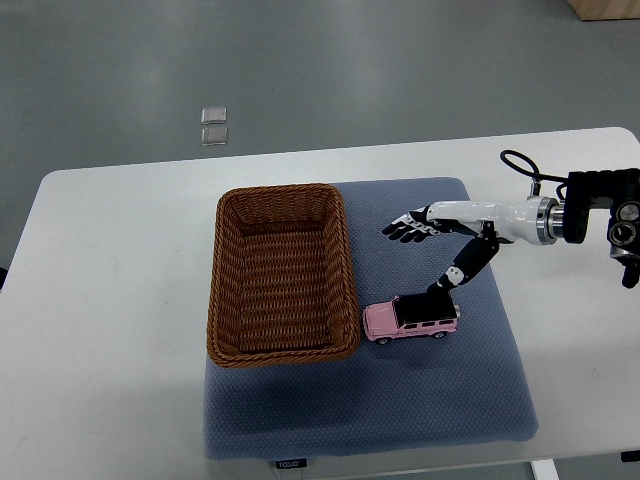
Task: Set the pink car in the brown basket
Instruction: 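Lower the right hand onto the pink car and close fingers around it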
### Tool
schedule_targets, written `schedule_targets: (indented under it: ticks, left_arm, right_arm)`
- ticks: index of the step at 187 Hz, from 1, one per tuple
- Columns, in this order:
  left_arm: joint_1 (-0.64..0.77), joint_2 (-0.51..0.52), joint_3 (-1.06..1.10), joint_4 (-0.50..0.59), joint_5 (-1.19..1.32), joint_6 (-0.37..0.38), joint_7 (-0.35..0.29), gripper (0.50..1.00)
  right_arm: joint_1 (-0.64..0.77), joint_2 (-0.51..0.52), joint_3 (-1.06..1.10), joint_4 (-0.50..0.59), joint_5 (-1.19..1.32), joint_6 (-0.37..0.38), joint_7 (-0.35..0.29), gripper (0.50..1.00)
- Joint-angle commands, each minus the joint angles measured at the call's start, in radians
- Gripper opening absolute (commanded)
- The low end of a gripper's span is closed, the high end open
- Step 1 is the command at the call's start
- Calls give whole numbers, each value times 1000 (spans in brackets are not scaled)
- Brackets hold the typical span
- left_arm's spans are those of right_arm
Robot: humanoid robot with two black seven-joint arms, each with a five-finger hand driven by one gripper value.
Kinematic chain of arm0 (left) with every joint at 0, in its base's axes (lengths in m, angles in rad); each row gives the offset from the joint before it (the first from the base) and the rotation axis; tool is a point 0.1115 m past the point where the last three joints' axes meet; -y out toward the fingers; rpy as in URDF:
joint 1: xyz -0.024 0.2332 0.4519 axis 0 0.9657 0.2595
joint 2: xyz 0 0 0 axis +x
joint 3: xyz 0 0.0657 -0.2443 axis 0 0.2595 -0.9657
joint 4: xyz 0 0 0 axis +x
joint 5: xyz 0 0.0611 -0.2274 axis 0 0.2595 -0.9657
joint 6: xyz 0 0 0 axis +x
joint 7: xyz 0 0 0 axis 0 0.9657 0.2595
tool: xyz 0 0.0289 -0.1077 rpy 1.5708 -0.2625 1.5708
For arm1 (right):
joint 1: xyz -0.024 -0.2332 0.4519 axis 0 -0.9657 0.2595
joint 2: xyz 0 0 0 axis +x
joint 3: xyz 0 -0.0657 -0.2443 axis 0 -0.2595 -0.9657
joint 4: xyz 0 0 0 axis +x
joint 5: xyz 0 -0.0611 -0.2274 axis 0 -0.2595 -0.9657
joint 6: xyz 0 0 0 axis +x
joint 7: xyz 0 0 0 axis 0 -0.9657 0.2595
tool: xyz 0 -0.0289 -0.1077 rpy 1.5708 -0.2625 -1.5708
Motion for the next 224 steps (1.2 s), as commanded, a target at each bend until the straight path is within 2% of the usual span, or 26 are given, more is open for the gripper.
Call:
schedule_targets:
  ticks: [1,23,45,95,141,153,170,176,177,178,180,181,182,185,186,188,189,195,224]
  left_arm:
    - [0,0,0,-2,0,0,0,1000]
    - [0,0,0,-2,2,0,0,1000]
    - [0,0,0,-2,0,0,0,1000]
    - [0,0,1,-2,0,0,0,1000]
    - [0,0,0,0,0,0,0,1000]
    - [0,0,0,0,0,0,0,1000]
    - [0,0,0,0,0,0,0,1000]
    - [0,0,1,0,0,0,0,1000]
    - [0,0,1,-1,0,0,0,1000]
    - [0,0,1,-2,0,0,0,1000]
    - [0,0,1,-2,0,0,0,1000]
    - [0,0,1,-2,0,0,0,1000]
    - [0,0,1,-2,0,0,0,1000]
    - [0,0,1,-2,0,0,0,1000]
    - [0,0,1,-2,0,0,0,1000]
    - [0,0,1,-2,0,0,0,1000]
    - [0,0,1,-2,0,0,0,1000]
    - [0,0,0,-2,0,0,0,1000]
    - [0,0,0,-2,0,0,0,1000]
  right_arm:
    - [-23,-24,4,44,8,-3,1,907]
    - [-65,-33,10,69,8,-14,4,907]
    - [-126,-21,13,65,-1,-63,8,907]
    - [-161,38,13,1,-44,-141,8,905]
    - [-187,54,11,-8,-93,-148,10,883]
    - [-193,54,11,-8,-97,-148,10,854]
    - [-198,54,11,-8,-106,-148,12,772]
    - [-198,54,10,-8,-116,-148,12,711]
    - [-198,54,8,-8,-119,-148,12,683]
    - [-198,54,8,-8,-120,-148,12,682]
    - [-200,54,7,-8,-129,-148,13,634]
    - [-200,54,7,-8,-129,-148,13,633]
    - [-200,54,7,-10,-133,-148,13,609]
    - [-201,54,5,-10,-138,-148,15,590]
    - [-203,54,5,-11,-142,-148,16,570]
    - [-203,54,5,-11,-143,-148,16,570]
    - [-204,54,4,-11,-147,-148,19,550]
    - [-209,56,4,-16,-161,-149,27,500]
    - [-203,45,13,-22,-178,-157,42,500]
